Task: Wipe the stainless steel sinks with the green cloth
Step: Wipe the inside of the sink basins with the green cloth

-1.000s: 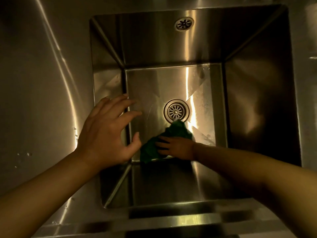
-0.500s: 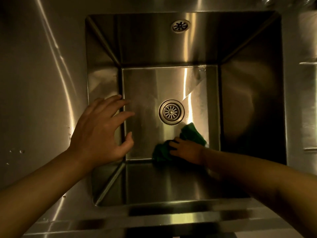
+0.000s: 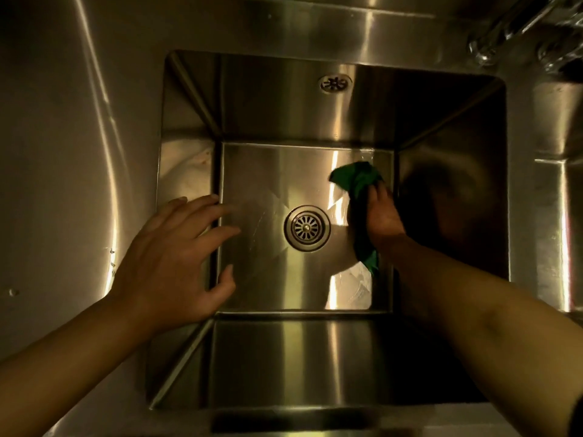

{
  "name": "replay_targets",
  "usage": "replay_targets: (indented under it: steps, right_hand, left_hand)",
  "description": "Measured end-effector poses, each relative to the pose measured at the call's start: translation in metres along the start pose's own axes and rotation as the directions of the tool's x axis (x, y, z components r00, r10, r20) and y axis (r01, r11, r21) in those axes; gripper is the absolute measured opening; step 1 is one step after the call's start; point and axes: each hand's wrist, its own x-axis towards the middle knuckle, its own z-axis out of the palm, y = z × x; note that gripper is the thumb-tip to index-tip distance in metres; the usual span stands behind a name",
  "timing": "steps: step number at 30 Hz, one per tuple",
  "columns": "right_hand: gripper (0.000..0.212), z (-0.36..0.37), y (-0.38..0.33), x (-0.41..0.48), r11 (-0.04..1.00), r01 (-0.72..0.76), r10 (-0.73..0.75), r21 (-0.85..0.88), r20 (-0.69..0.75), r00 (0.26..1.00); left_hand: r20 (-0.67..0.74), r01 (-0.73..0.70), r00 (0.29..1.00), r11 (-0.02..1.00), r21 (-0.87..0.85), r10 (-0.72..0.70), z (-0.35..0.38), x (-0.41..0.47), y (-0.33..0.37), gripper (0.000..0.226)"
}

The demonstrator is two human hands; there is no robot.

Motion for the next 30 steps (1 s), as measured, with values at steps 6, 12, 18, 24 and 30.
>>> replay_targets:
  steps: [6,12,18,24,30]
  right_hand:
    - [0.071,0.001,-0.043,0.050,0.989,-0.121,0.134,0.090,-0.165,0.977]
    - [0.075,0.030,-0.109,0.031,0.961,0.274,-0.267,0.033,-0.151,0.952]
    - [0.061,0.075,-0.208,-0.010,0.773,0.632,-0.634,0.055,0.035,0.773]
    - [0.049,0.097,-0.200,-0.051,0.694,0.720,-0.716,0.008,0.115,0.689]
    - [0.045,0.121,-0.141,-0.108,0.361,0.930,-0.844,-0.073,0.398,0.359]
  left_hand:
    - [0.000,0.010,1.000,1.000,-0.010,-0.010,0.000,0.002,0.000,0.055]
    - [-0.009,0.009,1.000,1.000,0.007,-0.009,0.003,0.001,-0.001,0.056]
    - [-0.023,0.018,1.000,1.000,0.024,-0.017,0.004,0.000,0.001,0.054]
    - [-0.016,0.030,0.999,0.999,0.020,-0.030,0.001,0.001,0.003,0.053]
    - [0.013,0.038,0.999,0.999,0.035,-0.038,0.001,0.002,0.002,0.052]
